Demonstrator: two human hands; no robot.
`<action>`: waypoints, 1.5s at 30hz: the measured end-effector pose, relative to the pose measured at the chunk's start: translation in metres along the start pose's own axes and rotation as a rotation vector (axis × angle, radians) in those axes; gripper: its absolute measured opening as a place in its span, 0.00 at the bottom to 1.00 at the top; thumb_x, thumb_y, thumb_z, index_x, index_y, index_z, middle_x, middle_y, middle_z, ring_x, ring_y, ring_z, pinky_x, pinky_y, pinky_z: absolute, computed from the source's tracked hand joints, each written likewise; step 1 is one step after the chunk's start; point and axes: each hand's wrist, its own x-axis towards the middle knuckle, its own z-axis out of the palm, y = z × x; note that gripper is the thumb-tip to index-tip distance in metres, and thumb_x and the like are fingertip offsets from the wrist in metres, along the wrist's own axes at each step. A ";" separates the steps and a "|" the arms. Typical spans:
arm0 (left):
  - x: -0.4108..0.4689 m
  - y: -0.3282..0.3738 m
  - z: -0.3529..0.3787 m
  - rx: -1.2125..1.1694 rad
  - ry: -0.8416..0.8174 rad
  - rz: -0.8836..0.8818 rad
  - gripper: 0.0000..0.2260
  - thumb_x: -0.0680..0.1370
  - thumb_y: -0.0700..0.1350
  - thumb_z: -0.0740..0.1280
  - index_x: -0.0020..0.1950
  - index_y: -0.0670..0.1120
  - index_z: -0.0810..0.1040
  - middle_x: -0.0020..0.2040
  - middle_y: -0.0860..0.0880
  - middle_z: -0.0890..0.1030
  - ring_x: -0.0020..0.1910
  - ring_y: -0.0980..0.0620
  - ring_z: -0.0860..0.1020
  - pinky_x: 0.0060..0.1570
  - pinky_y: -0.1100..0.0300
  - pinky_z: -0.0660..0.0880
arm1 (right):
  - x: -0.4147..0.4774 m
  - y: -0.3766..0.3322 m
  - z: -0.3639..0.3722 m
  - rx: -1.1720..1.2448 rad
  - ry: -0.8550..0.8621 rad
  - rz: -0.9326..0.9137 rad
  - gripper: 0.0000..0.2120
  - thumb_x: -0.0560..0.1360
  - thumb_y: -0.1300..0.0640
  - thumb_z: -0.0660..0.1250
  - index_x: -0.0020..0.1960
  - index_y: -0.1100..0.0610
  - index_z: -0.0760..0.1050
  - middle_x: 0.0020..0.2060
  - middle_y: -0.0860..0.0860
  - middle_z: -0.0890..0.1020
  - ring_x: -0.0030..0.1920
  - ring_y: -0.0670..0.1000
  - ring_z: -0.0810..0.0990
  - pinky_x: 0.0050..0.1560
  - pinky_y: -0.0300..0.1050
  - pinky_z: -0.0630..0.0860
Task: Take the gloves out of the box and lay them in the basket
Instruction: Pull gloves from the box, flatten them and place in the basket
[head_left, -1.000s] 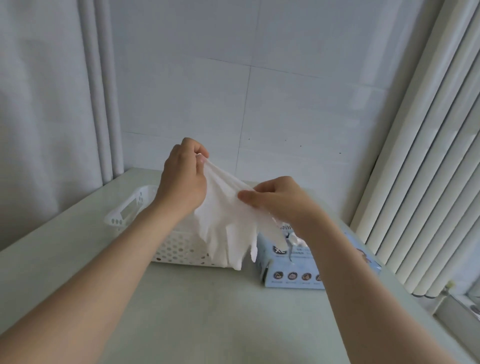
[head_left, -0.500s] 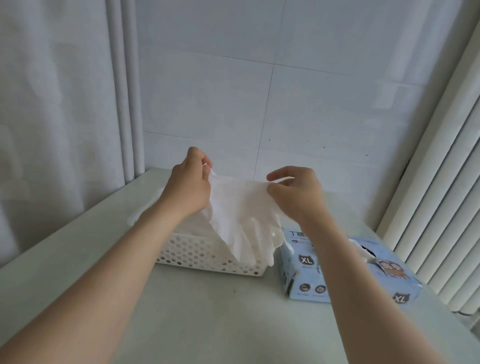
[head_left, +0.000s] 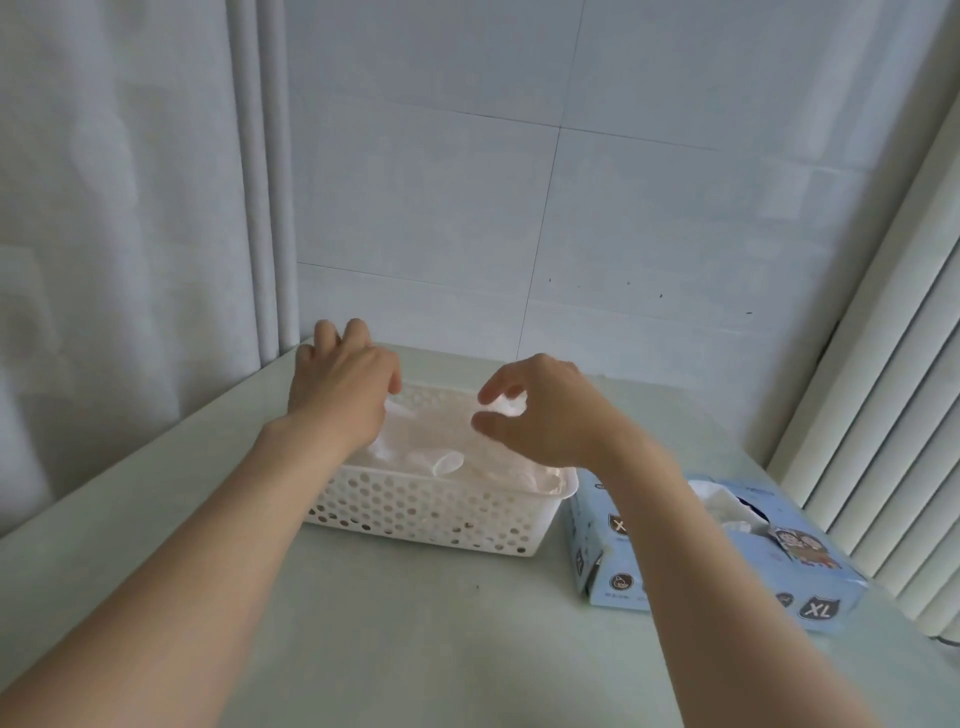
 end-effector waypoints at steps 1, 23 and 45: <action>0.000 0.002 -0.003 -0.015 -0.039 0.058 0.18 0.82 0.34 0.62 0.55 0.58 0.80 0.60 0.50 0.70 0.61 0.44 0.66 0.58 0.52 0.66 | -0.003 -0.002 -0.004 -0.001 -0.122 0.001 0.18 0.78 0.44 0.75 0.67 0.46 0.81 0.61 0.47 0.80 0.60 0.48 0.77 0.61 0.45 0.71; -0.013 0.039 -0.016 -0.140 -0.561 0.084 0.19 0.82 0.60 0.64 0.67 0.52 0.78 0.65 0.49 0.78 0.57 0.48 0.77 0.55 0.54 0.72 | -0.004 0.015 0.022 -0.043 -0.024 -0.081 0.09 0.79 0.46 0.73 0.56 0.47 0.87 0.57 0.46 0.85 0.64 0.54 0.77 0.67 0.55 0.76; -0.106 0.184 0.039 -0.196 0.305 0.847 0.17 0.85 0.46 0.54 0.62 0.40 0.79 0.58 0.44 0.78 0.59 0.45 0.78 0.61 0.54 0.76 | -0.117 0.139 -0.010 0.160 0.273 0.219 0.19 0.72 0.63 0.67 0.56 0.44 0.85 0.52 0.36 0.84 0.55 0.42 0.80 0.60 0.40 0.75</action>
